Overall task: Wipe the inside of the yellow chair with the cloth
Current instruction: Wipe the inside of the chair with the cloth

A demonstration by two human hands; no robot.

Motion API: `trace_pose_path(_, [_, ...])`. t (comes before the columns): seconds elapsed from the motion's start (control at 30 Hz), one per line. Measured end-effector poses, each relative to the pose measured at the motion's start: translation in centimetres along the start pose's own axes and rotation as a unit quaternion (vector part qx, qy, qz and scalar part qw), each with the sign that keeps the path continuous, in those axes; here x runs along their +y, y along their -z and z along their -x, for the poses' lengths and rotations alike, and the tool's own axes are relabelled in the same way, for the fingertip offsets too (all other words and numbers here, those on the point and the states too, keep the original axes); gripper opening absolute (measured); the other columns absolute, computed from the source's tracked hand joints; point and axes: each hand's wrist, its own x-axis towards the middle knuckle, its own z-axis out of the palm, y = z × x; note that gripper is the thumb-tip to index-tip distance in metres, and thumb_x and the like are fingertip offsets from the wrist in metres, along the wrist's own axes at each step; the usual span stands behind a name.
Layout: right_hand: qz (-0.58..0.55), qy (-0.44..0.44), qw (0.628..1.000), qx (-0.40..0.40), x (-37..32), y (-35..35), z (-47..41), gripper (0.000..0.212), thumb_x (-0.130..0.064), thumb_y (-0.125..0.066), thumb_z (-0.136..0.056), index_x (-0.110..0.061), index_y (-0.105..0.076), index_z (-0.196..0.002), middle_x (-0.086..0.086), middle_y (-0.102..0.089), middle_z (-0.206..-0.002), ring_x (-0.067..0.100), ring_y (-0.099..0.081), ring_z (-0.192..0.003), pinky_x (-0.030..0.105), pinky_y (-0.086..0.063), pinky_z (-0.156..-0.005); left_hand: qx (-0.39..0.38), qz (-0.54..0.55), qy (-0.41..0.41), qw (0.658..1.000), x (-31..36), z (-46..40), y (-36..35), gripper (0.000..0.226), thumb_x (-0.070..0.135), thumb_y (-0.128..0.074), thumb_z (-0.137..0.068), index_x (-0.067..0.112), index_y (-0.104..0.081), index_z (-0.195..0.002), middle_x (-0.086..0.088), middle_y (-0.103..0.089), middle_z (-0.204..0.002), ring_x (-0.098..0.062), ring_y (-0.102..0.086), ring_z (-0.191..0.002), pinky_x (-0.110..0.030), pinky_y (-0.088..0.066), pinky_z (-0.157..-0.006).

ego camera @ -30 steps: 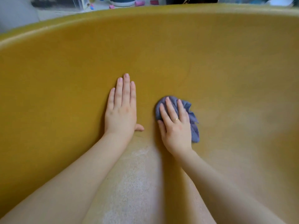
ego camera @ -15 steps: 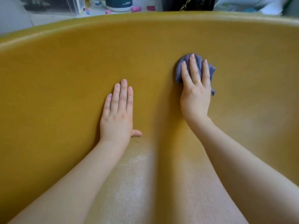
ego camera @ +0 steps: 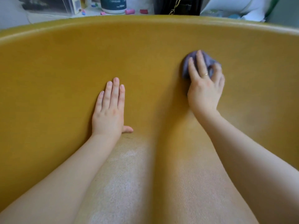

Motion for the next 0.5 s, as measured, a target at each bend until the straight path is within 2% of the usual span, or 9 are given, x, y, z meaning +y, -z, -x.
trace_pose_path(0.07, [-0.008, -0.062, 0.998, 0.017, 0.0, -0.5, -0.3, 0.053, -0.002, -0.047, -0.084, -0.022, -0.049, -0.133, 0.0, -0.04, -0.145, 0.043, -0.047, -0.108, 0.041, -0.038, -0.083, 0.003, 0.015, -0.002, 1.0, -0.1, -0.1, 0.0, 0.138, 0.074, -0.057, -0.064, 0.002, 0.043, -0.126, -0.013, 0.037, -0.146, -0.028, 0.021, -0.141, -0.033, 0.026, -0.106])
trace_pose_path(0.13, [-0.031, -0.1, 0.993, 0.048, -1.1, -1.5, 0.0, 0.048, -0.002, -0.047, -0.084, -0.021, -0.056, -0.127, 0.003, -0.046, -0.141, 0.039, -0.052, -0.09, 0.035, -0.041, -0.072, 0.007, 0.025, -0.004, 1.0, -0.2, -0.1, -0.1, 0.14, 0.073, -0.059, -0.062, 0.002, 0.042, -0.129, -0.009, 0.042, -0.138, -0.028, 0.02, -0.142, -0.032, 0.031, -0.103])
trace_pose_path(0.2, [-0.083, -0.129, 0.987, 0.052, -2.9, -2.3, 0.2, 0.044, -0.004, -0.049, -0.084, -0.019, -0.059, -0.124, 0.007, -0.048, -0.139, 0.037, -0.049, -0.082, 0.032, -0.037, -0.075, 0.014, 0.023, -0.01, 1.0, -0.2, -0.1, 0.1, 0.141, 0.073, -0.061, -0.061, 0.003, 0.038, -0.132, -0.011, 0.038, -0.142, -0.028, 0.017, -0.143, -0.033, 0.027, -0.107])
trace_pose_path(0.27, [-0.12, -0.101, 0.986, 0.052, -5.5, -2.6, 0.8, 0.043, -0.004, -0.053, -0.082, -0.016, -0.06, -0.122, 0.01, -0.049, -0.138, 0.036, -0.049, -0.081, 0.034, -0.035, -0.077, 0.011, 0.012, -0.018, 1.0, -0.1, 0.0, 0.5, 0.138, 0.07, -0.063, -0.063, 0.001, 0.03, -0.138, -0.014, 0.029, -0.15, -0.028, 0.016, -0.143, -0.034, 0.017, -0.11])
trace_pose_path(0.33, [-0.145, -0.035, 0.988, 0.039, -8.4, -2.7, 1.7, 0.044, -0.002, -0.056, -0.079, -0.015, -0.061, -0.121, 0.011, -0.05, -0.136, 0.033, -0.049, -0.077, 0.035, -0.041, -0.074, 0.0, 0.023, -0.036, 0.999, -0.6, 0.3, 1.4, 0.131, 0.063, -0.066, -0.067, 0.001, 0.02, -0.144, -0.014, 0.024, -0.153, -0.027, 0.014, -0.144, -0.033, 0.01, -0.114])
trace_pose_path(0.4, [-0.157, 0.019, 0.987, 0.007, -10.2, -2.6, 2.7, 0.047, 0.0, -0.057, -0.077, -0.014, -0.06, -0.122, 0.011, -0.05, -0.136, 0.033, -0.049, -0.077, 0.035, -0.046, -0.068, 0.021, 0.014, -0.042, 0.999, -1.9, 0.4, 2.3, 0.129, 0.058, -0.074, -0.061, -0.001, 0.001, -0.148, -0.015, 0.008, -0.156, -0.026, -0.001, -0.145, -0.034, -0.002, -0.116])
trace_pose_path(0.47, [-0.152, 0.059, 0.986, -0.019, -9.9, -2.6, 2.9, 0.058, 0.005, -0.06, -0.069, -0.013, -0.058, -0.124, 0.01, -0.05, -0.137, 0.032, -0.048, -0.076, 0.035, -0.048, -0.063, 0.069, -0.022, -0.002, 0.997, -3.6, 0.2, 3.3, 0.131, 0.056, -0.081, -0.049, -0.002, -0.016, -0.147, -0.02, -0.011, -0.155, -0.03, -0.018, -0.143, -0.036, -0.012, -0.115])
trace_pose_path(0.5, [-0.147, 0.073, 0.986, -0.026, -9.1, -2.4, 2.7, 0.066, 0.007, -0.061, -0.063, -0.013, -0.056, -0.126, 0.009, -0.049, -0.138, 0.031, -0.047, -0.076, 0.035, -0.048, -0.061, 0.066, -0.045, 0.019, 0.997, -4.5, 0.2, 3.9, 0.132, 0.057, -0.08, -0.05, -0.001, -0.013, -0.148, -0.02, -0.008, -0.155, -0.031, -0.015, -0.144, -0.037, -0.009, -0.115])
